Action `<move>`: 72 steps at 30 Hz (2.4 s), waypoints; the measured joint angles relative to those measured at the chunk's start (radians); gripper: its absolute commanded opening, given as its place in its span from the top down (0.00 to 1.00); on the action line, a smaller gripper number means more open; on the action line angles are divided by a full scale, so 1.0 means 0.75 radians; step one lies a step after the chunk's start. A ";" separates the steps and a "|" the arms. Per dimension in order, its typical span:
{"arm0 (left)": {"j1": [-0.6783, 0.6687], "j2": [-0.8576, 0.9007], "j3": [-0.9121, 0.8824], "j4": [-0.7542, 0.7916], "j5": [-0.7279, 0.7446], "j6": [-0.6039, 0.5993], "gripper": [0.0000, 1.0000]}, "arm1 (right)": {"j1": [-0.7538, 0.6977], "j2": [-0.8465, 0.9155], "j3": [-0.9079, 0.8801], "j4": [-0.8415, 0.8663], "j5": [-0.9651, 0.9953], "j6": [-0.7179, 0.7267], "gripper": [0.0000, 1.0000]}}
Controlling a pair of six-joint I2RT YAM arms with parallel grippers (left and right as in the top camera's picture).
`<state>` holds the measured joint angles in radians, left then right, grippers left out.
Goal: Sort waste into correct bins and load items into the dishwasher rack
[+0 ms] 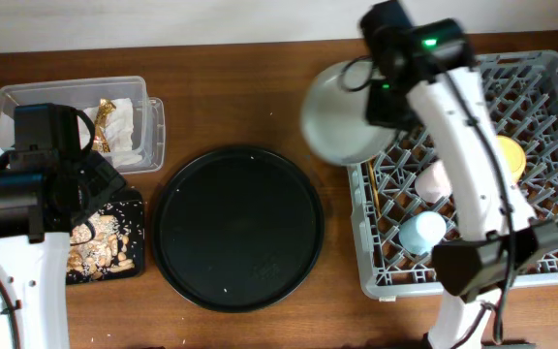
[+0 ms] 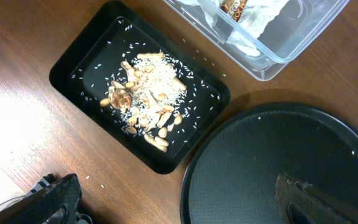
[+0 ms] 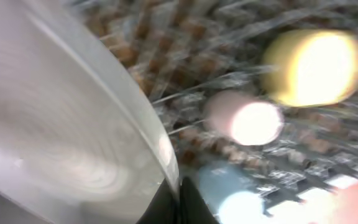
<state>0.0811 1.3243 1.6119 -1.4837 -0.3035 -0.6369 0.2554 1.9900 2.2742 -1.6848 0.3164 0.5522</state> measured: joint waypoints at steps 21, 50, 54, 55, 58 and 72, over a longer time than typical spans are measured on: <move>0.000 0.000 0.000 -0.001 0.000 0.000 0.01 | 0.071 0.154 -0.165 0.319 0.649 0.132 0.96; 0.000 0.000 0.000 0.002 0.000 0.000 0.01 | 0.090 -0.675 -0.048 -0.011 0.109 0.095 0.01; 0.000 0.000 0.000 0.000 0.000 0.000 0.01 | 0.193 -1.023 -0.424 -0.009 -0.008 0.085 0.01; 0.000 0.000 0.000 0.003 -0.001 0.000 0.01 | 0.199 -1.086 -0.511 -0.011 -0.034 0.086 0.01; 0.000 0.000 0.000 0.001 0.000 0.000 0.01 | 0.203 -1.241 -0.725 -0.011 -0.085 0.085 0.01; 0.000 0.000 0.000 -0.001 0.001 0.000 0.01 | 0.065 -1.544 -1.019 0.248 -0.272 -0.018 0.01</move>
<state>0.0811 1.3243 1.6119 -1.4845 -0.3031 -0.6369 0.3038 0.8322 1.5101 -1.4986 0.1127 0.5385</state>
